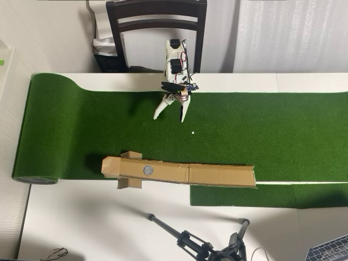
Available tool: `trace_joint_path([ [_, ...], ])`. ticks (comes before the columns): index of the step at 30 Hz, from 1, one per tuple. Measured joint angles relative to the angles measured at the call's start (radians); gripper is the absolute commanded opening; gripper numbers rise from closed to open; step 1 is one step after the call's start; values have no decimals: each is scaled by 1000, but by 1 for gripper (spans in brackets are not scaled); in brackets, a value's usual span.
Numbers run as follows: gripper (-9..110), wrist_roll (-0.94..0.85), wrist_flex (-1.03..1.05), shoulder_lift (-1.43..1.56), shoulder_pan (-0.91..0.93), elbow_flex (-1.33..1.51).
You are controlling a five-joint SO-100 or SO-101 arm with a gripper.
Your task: Pick up the golf ball and place it on the gray mark at the back.
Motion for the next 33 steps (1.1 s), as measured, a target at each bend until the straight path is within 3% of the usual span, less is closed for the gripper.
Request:
trace_joint_path([
  [16, 53, 138, -15, 0, 6, 187],
  [24, 31, 184, -15, 0, 6, 207],
  [33, 14, 204, 31, 0, 5, 207],
])
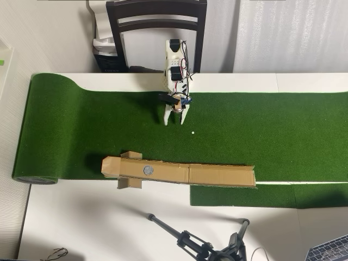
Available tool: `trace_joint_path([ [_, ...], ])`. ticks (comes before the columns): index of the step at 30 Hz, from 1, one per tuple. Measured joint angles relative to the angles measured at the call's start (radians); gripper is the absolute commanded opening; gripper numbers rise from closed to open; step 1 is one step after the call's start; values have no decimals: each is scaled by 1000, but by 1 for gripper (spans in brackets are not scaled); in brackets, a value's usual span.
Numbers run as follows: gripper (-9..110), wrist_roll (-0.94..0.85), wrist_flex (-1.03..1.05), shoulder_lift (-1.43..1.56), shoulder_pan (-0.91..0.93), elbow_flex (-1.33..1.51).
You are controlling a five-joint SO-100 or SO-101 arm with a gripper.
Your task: Pick up the golf ball and place it on the gray mark at the back.
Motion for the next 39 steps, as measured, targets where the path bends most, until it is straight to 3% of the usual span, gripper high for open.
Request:
trace_joint_path([
  [3, 7, 6, 64, 0, -12, 0],
  [13, 0, 6, 227, 0, -11, 0],
  [39, 0, 6, 250, 9, -12, 0],
])
